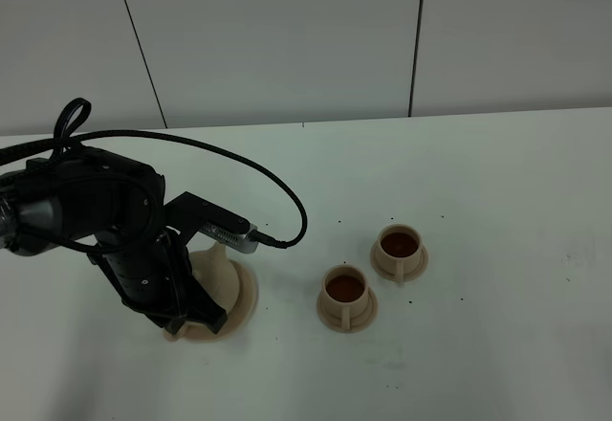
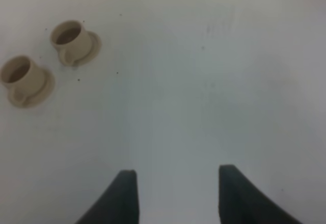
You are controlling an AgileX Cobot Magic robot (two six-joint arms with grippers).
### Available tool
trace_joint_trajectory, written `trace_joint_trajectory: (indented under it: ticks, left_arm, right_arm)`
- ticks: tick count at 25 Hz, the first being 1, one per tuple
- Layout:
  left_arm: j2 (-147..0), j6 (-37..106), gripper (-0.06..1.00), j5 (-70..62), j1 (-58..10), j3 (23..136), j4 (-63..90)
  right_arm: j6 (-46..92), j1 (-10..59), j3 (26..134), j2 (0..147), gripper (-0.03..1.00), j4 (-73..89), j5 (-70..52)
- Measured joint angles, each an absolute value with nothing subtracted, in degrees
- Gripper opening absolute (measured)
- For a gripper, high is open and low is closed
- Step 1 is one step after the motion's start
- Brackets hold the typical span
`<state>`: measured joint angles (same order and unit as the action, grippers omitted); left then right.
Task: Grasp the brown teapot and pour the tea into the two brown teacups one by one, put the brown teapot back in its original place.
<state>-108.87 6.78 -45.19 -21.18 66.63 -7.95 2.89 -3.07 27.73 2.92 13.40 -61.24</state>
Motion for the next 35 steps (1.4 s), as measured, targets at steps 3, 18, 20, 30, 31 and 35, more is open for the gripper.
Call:
trace_joint_trajectory:
  ticks: [3, 18, 20, 30, 31, 35]
  left_arm:
    - [-108.87, 7.05, 0.17, -45.78, -21.18, 66.63, -7.76]
    - [-107.97, 8.59, 0.33, -48.13, -21.18, 67.44, -6.05]
    - [-107.91, 8.59, 0.34, -48.86, -21.18, 68.10, -6.05]
    - [-106.21, 8.83, 0.34, -57.52, -21.18, 71.83, -6.05]
    - [-105.23, 8.83, 0.34, -57.89, -21.18, 71.83, -6.05]
    - [-100.83, 8.05, 0.33, -59.96, -21.18, 71.93, -7.35]
  right_arm:
    - [2.89, -3.07, 27.73, 2.92, 0.36, 13.40, -61.24]
    - [2.89, -3.07, 27.73, 2.92, 0.36, 13.40, -61.24]
    - [2.89, -3.07, 27.73, 2.92, 0.36, 13.40, -61.24]
    - [2.89, -3.07, 27.73, 2.92, 0.36, 13.40, -61.24]
    - [2.89, -3.07, 27.73, 2.92, 0.36, 13.40, -61.24]
    - [2.89, -3.07, 27.73, 2.92, 0.36, 13.40, -61.24]
